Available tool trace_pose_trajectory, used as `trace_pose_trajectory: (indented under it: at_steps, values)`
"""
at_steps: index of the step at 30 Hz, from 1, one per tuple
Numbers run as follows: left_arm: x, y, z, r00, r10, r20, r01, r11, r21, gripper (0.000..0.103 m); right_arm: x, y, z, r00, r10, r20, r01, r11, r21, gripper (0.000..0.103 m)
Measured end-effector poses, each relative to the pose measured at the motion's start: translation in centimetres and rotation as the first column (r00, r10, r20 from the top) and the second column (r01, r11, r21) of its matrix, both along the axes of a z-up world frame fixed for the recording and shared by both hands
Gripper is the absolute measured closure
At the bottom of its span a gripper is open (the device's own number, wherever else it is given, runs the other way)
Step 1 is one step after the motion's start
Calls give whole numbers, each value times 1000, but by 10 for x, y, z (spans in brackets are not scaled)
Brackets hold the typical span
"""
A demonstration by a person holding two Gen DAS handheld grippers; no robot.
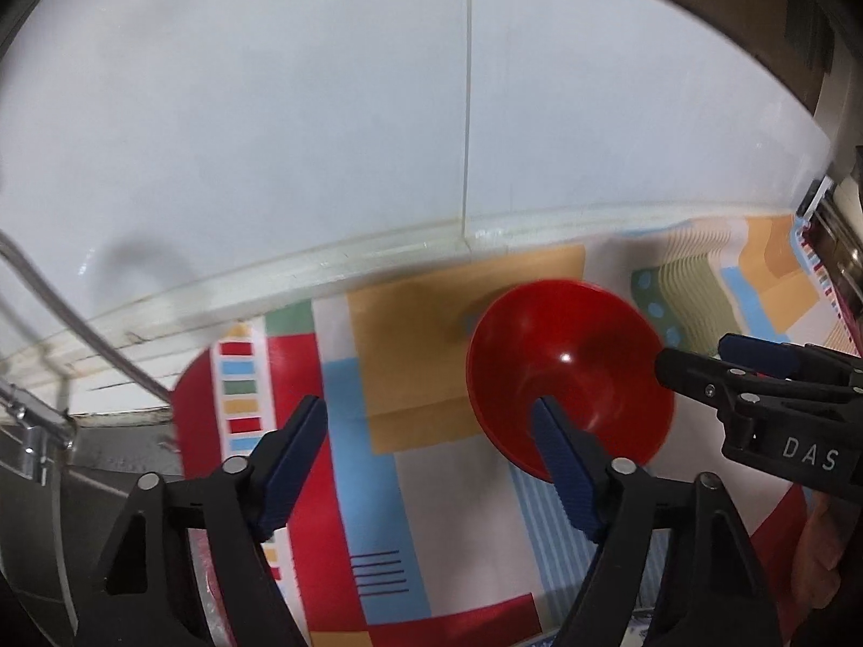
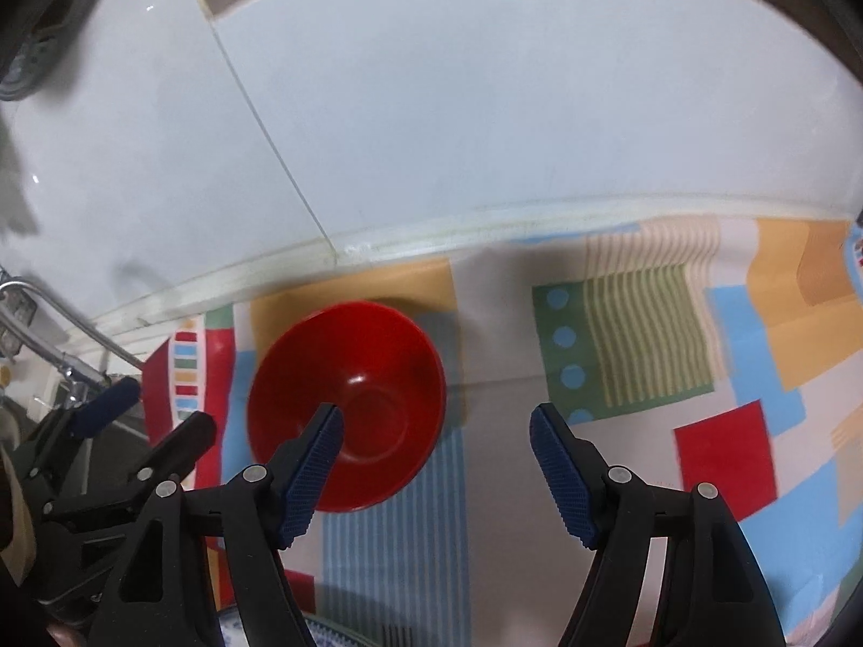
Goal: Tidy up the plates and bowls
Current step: 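Move both grippers to the rim of the red bowl by the sink, then close both grippers on the rim of the red bowl, then lift the red bowl and carry it over the nested bowls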
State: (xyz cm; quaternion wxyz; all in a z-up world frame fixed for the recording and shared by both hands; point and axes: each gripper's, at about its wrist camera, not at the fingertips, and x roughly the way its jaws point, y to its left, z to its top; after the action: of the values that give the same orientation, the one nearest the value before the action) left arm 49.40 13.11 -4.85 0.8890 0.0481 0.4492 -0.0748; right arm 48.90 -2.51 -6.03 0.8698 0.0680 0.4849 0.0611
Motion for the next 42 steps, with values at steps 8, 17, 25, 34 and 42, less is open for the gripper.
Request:
trace_pose_trajectory:
  at_steps: [8,17,25,34,42]
  values:
    - [22,-12,-26,998,-20,-57,21,1000,10,38,14,0,-32,994,3,-106,-2,1000,10,55]
    - [40,-18,-44,994,-25,-111,24,1000,-8,65,23,2,-42,989,9,-149,-8,1000,3,74]
    - [43,-25,-47,990,-62,-128,57,997,-48,90,26,8,-44,988,29,-151,-26,999,18,88]
    - [38,-25,-42,992,-41,-123,35,998,-51,91,26,10,-42,990,25,-142,-24,1000,9,89]
    - [12,-25,-21,995,-50,-88,45,997,-62,91,8,3,-27,993,19,-117,-17,1000,15,89]
